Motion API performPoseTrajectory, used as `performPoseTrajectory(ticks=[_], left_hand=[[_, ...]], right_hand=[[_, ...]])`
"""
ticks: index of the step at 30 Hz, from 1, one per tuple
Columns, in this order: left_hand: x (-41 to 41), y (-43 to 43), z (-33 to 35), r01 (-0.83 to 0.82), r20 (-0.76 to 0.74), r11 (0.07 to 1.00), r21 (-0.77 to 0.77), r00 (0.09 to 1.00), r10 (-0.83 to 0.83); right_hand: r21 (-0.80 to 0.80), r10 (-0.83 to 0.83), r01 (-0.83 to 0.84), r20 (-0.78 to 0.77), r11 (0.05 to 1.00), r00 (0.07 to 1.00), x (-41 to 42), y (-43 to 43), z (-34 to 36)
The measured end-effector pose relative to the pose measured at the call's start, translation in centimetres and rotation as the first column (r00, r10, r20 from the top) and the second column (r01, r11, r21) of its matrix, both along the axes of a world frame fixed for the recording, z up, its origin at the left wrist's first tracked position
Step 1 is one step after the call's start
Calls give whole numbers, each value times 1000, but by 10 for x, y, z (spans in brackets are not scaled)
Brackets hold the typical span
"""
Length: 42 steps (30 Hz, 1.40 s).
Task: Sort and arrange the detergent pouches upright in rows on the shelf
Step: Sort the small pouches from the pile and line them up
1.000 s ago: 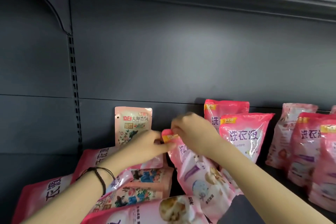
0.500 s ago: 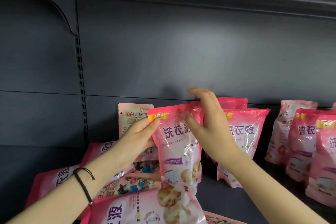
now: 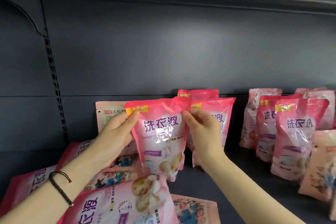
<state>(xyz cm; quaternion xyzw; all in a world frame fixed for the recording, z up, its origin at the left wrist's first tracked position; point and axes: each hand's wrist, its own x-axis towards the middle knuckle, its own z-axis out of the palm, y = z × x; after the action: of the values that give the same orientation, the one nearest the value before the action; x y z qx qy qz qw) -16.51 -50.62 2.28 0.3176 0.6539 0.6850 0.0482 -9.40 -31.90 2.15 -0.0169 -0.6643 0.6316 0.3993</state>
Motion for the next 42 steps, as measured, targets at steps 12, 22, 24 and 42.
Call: performPoseTrajectory(ticks=[12, 22, 24, 42], left_hand=[[54, 119, 18, 93, 84, 963, 251, 989, -118], [67, 154, -12, 17, 48, 997, 77, 999, -21], [70, 153, -9, -30, -62, 999, -20, 998, 28], [106, 12, -2, -850, -895, 358, -387, 252, -369]], right_hand=[[-341, 373, -391, -119, 855, 920, 53, 103, 16], [-324, 378, -381, -75, 866, 923, 64, 145, -27], [-55, 170, -169, 7, 984, 985, 67, 151, -26], [917, -395, -349, 254, -191, 883, 116, 89, 25]])
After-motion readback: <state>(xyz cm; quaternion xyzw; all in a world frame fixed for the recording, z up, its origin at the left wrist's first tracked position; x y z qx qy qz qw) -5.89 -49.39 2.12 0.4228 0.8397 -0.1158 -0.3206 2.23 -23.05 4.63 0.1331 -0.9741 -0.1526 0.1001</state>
